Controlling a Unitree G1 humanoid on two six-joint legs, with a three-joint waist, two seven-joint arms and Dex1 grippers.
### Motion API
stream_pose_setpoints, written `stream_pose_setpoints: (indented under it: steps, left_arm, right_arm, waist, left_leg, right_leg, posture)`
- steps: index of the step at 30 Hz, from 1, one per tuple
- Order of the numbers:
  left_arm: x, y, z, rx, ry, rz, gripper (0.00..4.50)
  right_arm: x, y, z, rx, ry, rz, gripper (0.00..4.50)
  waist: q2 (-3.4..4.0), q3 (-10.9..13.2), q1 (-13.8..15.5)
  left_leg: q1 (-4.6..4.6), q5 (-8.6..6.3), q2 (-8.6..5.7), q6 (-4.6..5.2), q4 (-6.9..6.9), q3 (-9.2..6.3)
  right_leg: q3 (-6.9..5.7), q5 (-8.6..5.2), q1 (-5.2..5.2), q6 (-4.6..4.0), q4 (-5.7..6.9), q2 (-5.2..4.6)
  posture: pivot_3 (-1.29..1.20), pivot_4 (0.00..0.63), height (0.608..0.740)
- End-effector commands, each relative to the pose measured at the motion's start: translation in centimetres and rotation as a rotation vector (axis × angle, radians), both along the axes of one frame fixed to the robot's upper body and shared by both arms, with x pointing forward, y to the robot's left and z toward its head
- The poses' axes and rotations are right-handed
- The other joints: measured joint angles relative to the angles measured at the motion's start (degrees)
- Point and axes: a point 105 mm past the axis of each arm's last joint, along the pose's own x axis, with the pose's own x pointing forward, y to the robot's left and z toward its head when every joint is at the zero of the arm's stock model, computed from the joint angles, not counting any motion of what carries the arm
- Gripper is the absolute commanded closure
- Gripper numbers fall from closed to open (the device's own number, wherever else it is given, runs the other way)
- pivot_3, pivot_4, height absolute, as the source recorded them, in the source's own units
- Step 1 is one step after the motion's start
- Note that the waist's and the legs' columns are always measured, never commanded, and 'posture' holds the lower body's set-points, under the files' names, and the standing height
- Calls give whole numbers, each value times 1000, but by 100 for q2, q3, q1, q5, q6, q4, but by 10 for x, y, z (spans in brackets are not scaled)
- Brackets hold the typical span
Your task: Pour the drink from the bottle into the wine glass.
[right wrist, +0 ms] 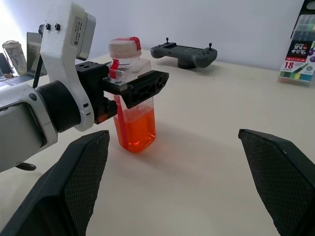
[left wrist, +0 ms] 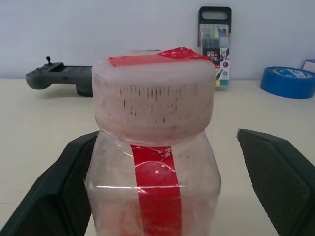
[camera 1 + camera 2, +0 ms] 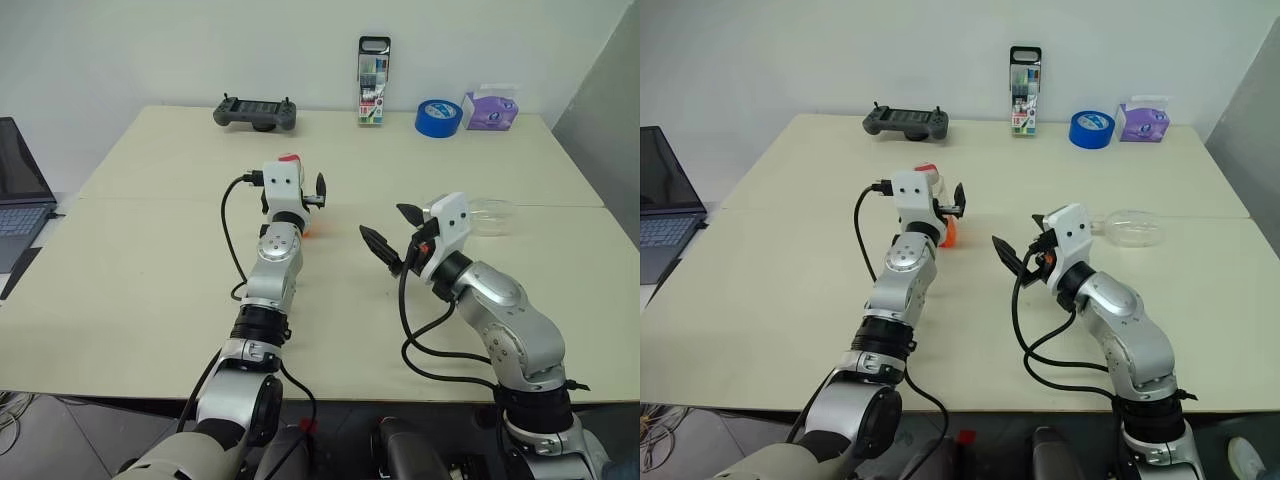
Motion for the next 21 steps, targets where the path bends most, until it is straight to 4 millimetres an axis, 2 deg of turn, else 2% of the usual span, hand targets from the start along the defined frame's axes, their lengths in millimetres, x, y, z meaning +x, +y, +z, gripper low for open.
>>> stream_pose_setpoints:
  steps: [1, 5, 9, 11, 13, 16, 18, 21]
  left_arm:
    - [0, -2, 22, 17, -78, 2, 14]
    - [1, 1, 20, 44, -72, 20, 1230]
    - [0, 9, 7, 62, -32, 32, 2424]
    - [0, 10, 6, 67, -29, 31, 2462]
    - [-3, 8, 4, 72, -32, -11, 2462]
    - [-13, -14, 11, 98, -50, -207, 2463]
    - [-24, -30, 16, 98, -53, -358, 2466]
    - [-44, -48, 22, 118, -59, -540, 2469]
  right_arm:
    - [-5, 1, 15, 19, -55, 12, 0]
    - [-4, 1, 16, 19, -57, 13, 0]
    - [-4, 2, 24, 9, -77, 14, 0]
    - [-3, 2, 26, 6, -80, 11, 0]
    - [2, 0, 42, -11, -113, -36, 0]
    - [13, 5, 73, 25, -78, -76, 0]
    - [13, 13, 75, -37, -26, -63, 0]
    - [10, 23, 85, -26, 19, -50, 0]
  waist:
    - [0, 0, 0]
    - [0, 0, -1]
    - [0, 0, -1]
    - [0, 0, -1]
    - [0, 0, -2]
    - [5, 3, -38]
    - [6, 2, -22]
    - [6, 2, 9]
  left_leg:
    - [0, 0, 0, 0, 0, 0]
    - [0, 0, 0, 0, 0, 0]
    - [0, 0, 0, 0, 0, -1]
    - [1, 0, 0, 0, 0, 1]
    - [1, 0, 0, 0, 0, 0]
    - [1, 1, 1, -2, 0, 12]
    - [-1, 2, 4, -4, -1, 1]
    - [-20, 2, 5, -5, -6, -16]
  right_leg:
    - [0, 0, 0, 0, 0, 0]
    - [0, 0, 0, 1, 0, 0]
    - [0, 0, 0, 1, 1, 0]
    - [1, 0, -1, 0, 1, 0]
    - [0, 0, -1, 1, 1, 0]
    - [11, 6, -13, -9, 15, -1]
    - [3, 7, -16, -11, 18, 0]
    - [-10, 6, -17, -12, 8, -5]
  posture:
    - [0, 150, 740]
    - [0, 150, 740]
    - [0, 150, 740]
    - [0, 150, 740]
    - [0, 150, 740]
    - [0, 150, 740]
    - [0, 150, 740]
    - [0, 150, 740]
